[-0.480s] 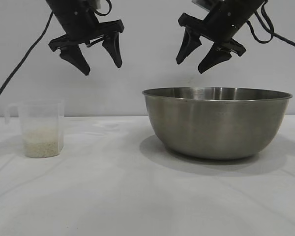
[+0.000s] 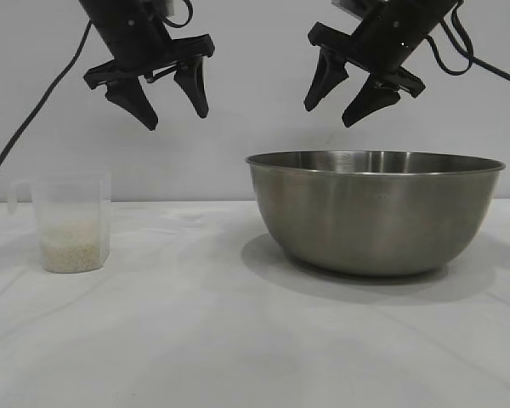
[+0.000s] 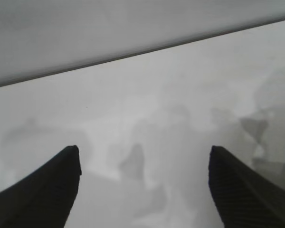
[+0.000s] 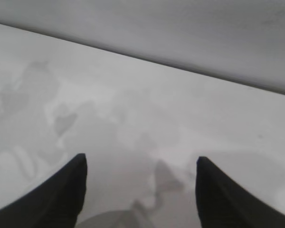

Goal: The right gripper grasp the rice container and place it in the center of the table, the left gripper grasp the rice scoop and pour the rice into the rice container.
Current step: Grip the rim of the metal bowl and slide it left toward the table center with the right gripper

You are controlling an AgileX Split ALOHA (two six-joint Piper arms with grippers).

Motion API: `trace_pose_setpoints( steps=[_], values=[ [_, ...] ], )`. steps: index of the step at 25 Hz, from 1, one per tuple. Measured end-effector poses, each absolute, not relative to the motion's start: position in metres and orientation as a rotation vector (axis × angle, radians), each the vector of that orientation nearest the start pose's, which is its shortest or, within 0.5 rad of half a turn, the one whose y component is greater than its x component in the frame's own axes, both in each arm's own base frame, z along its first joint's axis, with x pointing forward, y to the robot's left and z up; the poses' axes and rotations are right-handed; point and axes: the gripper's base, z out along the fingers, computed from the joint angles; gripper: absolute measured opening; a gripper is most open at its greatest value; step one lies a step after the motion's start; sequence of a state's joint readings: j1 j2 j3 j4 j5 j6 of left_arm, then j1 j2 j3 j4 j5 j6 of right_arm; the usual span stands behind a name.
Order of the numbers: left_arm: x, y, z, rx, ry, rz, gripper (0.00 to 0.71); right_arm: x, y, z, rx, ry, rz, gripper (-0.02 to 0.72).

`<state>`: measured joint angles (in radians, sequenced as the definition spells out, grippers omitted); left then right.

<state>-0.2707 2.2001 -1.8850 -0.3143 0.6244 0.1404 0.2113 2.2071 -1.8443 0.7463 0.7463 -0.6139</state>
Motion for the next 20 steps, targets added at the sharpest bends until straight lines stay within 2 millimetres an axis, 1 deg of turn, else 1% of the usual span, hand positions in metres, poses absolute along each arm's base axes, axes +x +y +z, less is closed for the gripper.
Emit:
trace_pose_setpoints(
  steps=[4, 7, 9, 11, 15, 18, 20],
  values=[
    [0.484, -0.152, 0.227, 0.272, 2.408, -0.398, 0.525, 0.475, 0.146, 0.217, -0.510, 2.394, 0.693, 0.402],
    [0.484, -0.152, 0.227, 0.272, 2.408, -0.398, 0.525, 0.473, 0.142, 0.219, -0.524, 2.413, 0.707, 0.402],
    [0.484, -0.152, 0.227, 0.272, 2.408, -0.398, 0.525, 0.470, 0.135, 0.227, -0.538, 2.420, 0.700, 0.402],
    [0.484, -0.152, 0.227, 0.273, 2.410, -0.398, 0.525, 0.465, 0.124, 0.243, -0.525, 2.441, 0.682, 0.402],
    [0.484, -0.152, 0.227, 0.272, 2.410, -0.398, 0.525, 0.448, 0.102, 0.268, -0.543, 2.542, 0.629, 0.402],
    [0.484, -0.152, 0.227, 0.272, 2.410, -0.398, 0.525, 0.434, 0.090, 0.275, -0.553, 2.652, 0.645, 0.402],
    [0.484, -0.152, 0.228, 0.272, 2.407, -0.399, 0.525, 0.430, 0.087, 0.277, -0.549, 2.698, 0.627, 0.402]
  ],
)
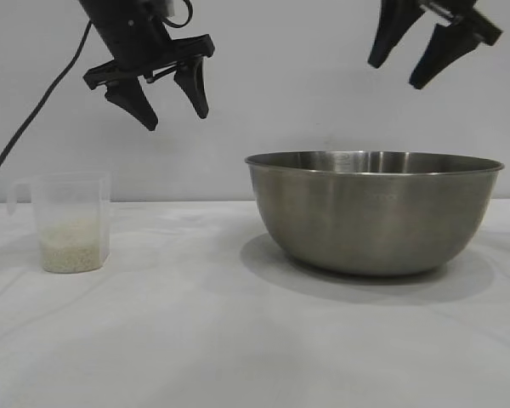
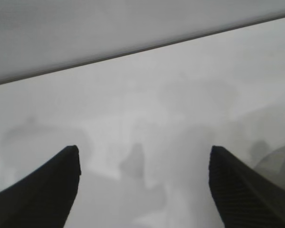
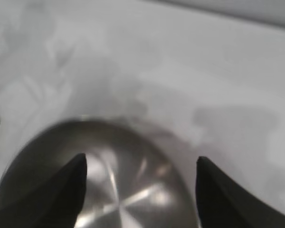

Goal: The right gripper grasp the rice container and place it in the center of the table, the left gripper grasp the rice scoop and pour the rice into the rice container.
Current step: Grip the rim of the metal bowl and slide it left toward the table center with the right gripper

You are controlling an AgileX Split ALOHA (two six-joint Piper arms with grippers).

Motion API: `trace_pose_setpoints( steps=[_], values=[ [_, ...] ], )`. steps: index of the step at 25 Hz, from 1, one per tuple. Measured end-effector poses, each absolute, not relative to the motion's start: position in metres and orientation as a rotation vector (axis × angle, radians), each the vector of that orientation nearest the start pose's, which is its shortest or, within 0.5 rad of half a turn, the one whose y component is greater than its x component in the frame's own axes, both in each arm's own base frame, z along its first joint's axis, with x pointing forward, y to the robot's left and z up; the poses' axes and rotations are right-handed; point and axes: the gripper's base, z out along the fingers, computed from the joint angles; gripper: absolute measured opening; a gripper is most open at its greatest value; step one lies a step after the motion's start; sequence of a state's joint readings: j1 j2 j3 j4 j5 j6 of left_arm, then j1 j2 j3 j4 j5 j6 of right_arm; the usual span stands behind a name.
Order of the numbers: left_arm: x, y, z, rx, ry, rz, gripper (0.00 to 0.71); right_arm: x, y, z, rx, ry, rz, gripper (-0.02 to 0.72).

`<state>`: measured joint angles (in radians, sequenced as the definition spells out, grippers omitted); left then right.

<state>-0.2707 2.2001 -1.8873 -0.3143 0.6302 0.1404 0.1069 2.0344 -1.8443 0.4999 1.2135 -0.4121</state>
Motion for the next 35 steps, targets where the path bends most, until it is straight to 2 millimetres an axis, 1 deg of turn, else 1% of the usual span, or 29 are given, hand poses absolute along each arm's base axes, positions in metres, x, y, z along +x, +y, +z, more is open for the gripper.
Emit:
trace_pose_setpoints(
  steps=[5, 8, 14, 16, 18, 22, 23, 24, 25, 26, 29, 31, 35],
  values=[
    [0.485, -0.152, 0.235, 0.279, 2.399, -0.403, 0.525, 0.425, 0.079, 0.281, -0.463, 2.769, 0.522, 0.402],
    [0.486, -0.153, 0.239, 0.280, 2.386, -0.405, 0.525, 0.423, 0.076, 0.274, -0.440, 2.807, 0.480, 0.402],
    [0.486, -0.153, 0.240, 0.281, 2.384, -0.406, 0.525, 0.403, 0.072, 0.227, -0.433, 2.990, 0.482, 0.402],
    [0.486, -0.153, 0.240, 0.281, 2.386, -0.406, 0.525, 0.397, 0.071, 0.215, -0.431, 3.034, 0.488, 0.402],
    [0.487, -0.153, 0.241, 0.281, 2.384, -0.406, 0.525, 0.392, 0.070, 0.207, -0.429, 3.067, 0.492, 0.402],
    [0.486, -0.153, 0.241, 0.282, 2.385, -0.407, 0.525, 0.393, 0.070, 0.195, -0.428, 3.092, 0.493, 0.402],
    [0.486, -0.153, 0.241, 0.282, 2.385, -0.407, 0.525, 0.394, 0.070, 0.192, -0.432, 3.098, 0.487, 0.300],
    [0.486, -0.153, 0.241, 0.282, 2.385, -0.407, 0.525, 0.394, 0.070, 0.189, -0.434, 3.103, 0.488, 0.233],
    [0.486, -0.153, 0.241, 0.282, 2.385, -0.407, 0.525, 0.394, 0.070, 0.187, -0.438, 3.109, 0.487, 0.146],
    [0.486, -0.153, 0.241, 0.282, 2.385, -0.407, 0.525, 0.395, 0.070, 0.184, -0.437, 3.115, 0.485, 0.086],
    [0.486, -0.153, 0.241, 0.282, 2.385, -0.407, 0.525, 0.395, 0.072, 0.178, -0.447, 3.126, 0.487, 0.000],
    [0.486, -0.153, 0.241, 0.282, 2.385, -0.407, 0.525, 0.394, 0.081, 0.176, -0.485, 3.123, 0.478, 0.000],
    [0.486, -0.153, 0.241, 0.282, 2.385, -0.407, 0.525, 0.387, 0.113, 0.174, -0.615, 3.118, 0.474, 0.000]
  ],
)
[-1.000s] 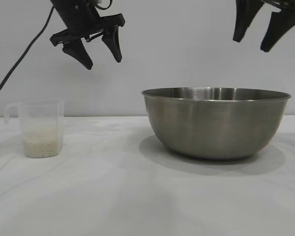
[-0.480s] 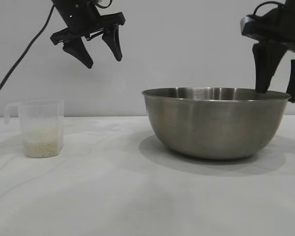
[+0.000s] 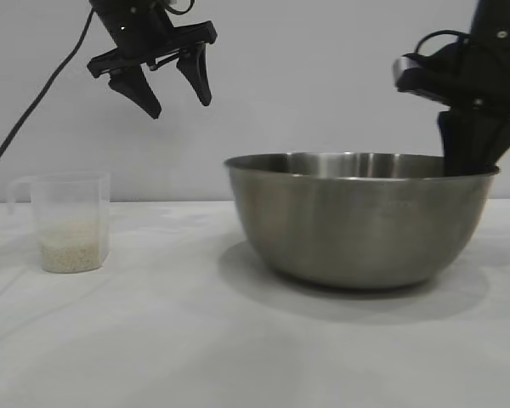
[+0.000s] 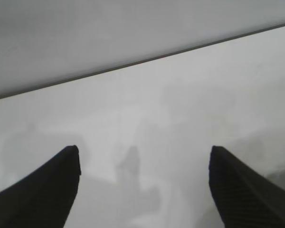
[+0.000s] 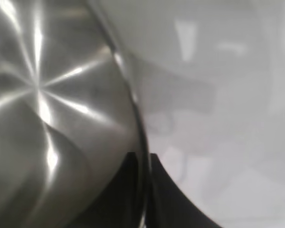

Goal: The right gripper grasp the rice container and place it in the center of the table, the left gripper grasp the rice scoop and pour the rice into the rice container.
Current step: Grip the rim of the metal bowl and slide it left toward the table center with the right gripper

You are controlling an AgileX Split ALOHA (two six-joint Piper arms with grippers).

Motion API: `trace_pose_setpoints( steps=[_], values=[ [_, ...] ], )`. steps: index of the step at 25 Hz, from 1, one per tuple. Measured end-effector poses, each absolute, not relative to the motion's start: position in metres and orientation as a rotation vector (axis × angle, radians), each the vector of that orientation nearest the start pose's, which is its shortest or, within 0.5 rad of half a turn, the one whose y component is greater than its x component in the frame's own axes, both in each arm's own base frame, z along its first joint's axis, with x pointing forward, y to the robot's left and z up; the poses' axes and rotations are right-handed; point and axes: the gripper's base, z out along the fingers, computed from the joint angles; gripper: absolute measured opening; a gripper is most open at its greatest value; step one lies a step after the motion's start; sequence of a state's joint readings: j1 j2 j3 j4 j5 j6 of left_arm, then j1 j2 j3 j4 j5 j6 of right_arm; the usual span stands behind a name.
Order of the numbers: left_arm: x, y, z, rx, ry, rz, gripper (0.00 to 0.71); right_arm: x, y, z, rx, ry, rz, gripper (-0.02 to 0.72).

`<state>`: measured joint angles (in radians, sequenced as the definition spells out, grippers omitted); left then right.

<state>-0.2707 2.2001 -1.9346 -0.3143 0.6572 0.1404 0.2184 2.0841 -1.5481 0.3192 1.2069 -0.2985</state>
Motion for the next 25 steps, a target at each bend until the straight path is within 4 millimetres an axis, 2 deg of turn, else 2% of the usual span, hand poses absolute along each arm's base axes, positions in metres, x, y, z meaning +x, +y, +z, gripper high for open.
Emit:
trace_pose_setpoints(
  steps=[5, 10, 11, 12, 14, 19, 20, 22, 25],
  values=[
    [0.487, -0.153, 0.241, 0.282, 2.384, -0.407, 0.525, 0.376, 0.144, 0.174, -0.742, 3.104, 0.475, 0.000],
    [0.487, -0.153, 0.241, 0.282, 2.384, -0.407, 0.525, 0.371, 0.158, 0.174, -0.803, 3.095, 0.475, 0.000],
    [0.487, -0.153, 0.241, 0.282, 2.384, -0.407, 0.525, 0.370, 0.159, 0.174, -0.805, 3.094, 0.479, 0.051],
    [0.487, -0.153, 0.241, 0.282, 2.384, -0.407, 0.525, 0.370, 0.160, 0.174, -0.806, 3.094, 0.482, 0.051],
    [0.487, -0.153, 0.241, 0.282, 2.384, -0.407, 0.525, 0.370, 0.160, 0.174, -0.803, 3.091, 0.483, 0.157],
    [0.487, -0.153, 0.241, 0.282, 2.384, -0.407, 0.525, 0.371, 0.161, 0.175, -0.800, 3.077, 0.481, 0.494],
    [0.487, -0.153, 0.241, 0.282, 2.384, -0.407, 0.525, 0.371, 0.160, 0.178, -0.798, 3.065, 0.480, 0.525],
    [0.487, -0.153, 0.241, 0.282, 2.384, -0.407, 0.525, 0.370, 0.160, 0.190, -0.792, 3.024, 0.477, 0.522],
    [0.487, -0.153, 0.241, 0.282, 2.384, -0.407, 0.525, 0.367, 0.159, 0.219, -0.775, 2.922, 0.469, 0.522]
  ],
)
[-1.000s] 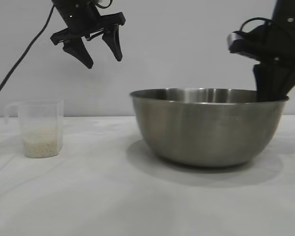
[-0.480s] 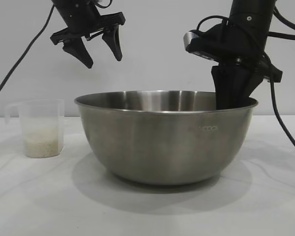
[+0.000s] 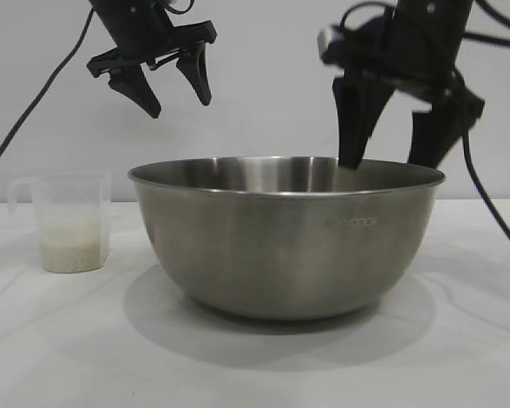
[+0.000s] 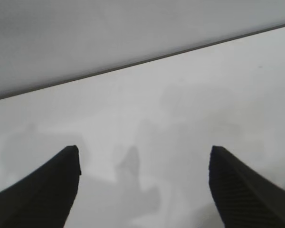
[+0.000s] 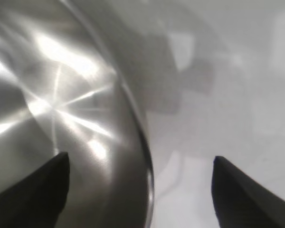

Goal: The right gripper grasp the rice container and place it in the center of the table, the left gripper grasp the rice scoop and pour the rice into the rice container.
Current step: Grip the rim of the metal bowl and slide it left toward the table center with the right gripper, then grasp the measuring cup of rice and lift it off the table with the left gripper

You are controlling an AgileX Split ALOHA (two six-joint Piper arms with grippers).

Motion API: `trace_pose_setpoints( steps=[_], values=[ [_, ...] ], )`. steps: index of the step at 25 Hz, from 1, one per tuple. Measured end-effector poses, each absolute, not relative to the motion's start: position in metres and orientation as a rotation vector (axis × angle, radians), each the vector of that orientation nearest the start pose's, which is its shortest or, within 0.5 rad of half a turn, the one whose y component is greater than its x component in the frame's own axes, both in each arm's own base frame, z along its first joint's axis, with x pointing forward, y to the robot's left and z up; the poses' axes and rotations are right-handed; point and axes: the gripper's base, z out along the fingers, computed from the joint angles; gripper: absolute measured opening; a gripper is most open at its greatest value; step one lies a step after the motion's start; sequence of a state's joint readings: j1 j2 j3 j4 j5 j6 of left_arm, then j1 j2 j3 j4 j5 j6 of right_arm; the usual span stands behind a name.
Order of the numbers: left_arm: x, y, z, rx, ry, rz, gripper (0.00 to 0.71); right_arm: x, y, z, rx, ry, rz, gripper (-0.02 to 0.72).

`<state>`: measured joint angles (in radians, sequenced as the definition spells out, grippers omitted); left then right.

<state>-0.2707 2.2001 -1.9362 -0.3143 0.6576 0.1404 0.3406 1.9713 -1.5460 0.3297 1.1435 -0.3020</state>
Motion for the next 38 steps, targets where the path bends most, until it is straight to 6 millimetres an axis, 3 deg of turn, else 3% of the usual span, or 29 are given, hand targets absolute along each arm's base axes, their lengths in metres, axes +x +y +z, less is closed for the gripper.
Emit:
trace_pose_setpoints(
  steps=[5, 9, 15, 20, 24, 28, 38],
  values=[
    [0.486, -0.153, 0.241, 0.283, 2.386, -0.407, 0.525, 0.375, 0.153, 0.253, -0.715, 2.683, 0.365, 0.522],
    [0.485, -0.153, 0.240, 0.289, 2.399, -0.406, 0.525, 0.379, 0.139, 0.247, -0.652, 2.634, 0.306, 0.522],
    [0.485, -0.152, 0.240, 0.295, 2.400, -0.397, 0.525, 0.374, 0.083, 0.223, -0.473, 2.713, 0.243, 0.522],
    [0.485, -0.152, 0.240, 0.295, 2.400, -0.397, 0.525, 0.359, 0.029, 0.232, -0.258, 2.658, 0.185, 0.522],
    [0.486, -0.152, 0.241, 0.292, 2.395, -0.398, 0.525, 0.342, 0.022, 0.258, -0.224, 2.523, 0.139, 0.522],
    [0.486, -0.152, 0.241, 0.290, 2.389, -0.398, 0.525, 0.308, 0.027, 0.286, -0.247, 2.352, 0.094, 0.522],
    [0.487, -0.153, 0.242, 0.272, 2.372, -0.415, 0.525, 0.163, 0.021, 0.296, -0.273, 2.142, 0.072, 0.522]
  ],
)
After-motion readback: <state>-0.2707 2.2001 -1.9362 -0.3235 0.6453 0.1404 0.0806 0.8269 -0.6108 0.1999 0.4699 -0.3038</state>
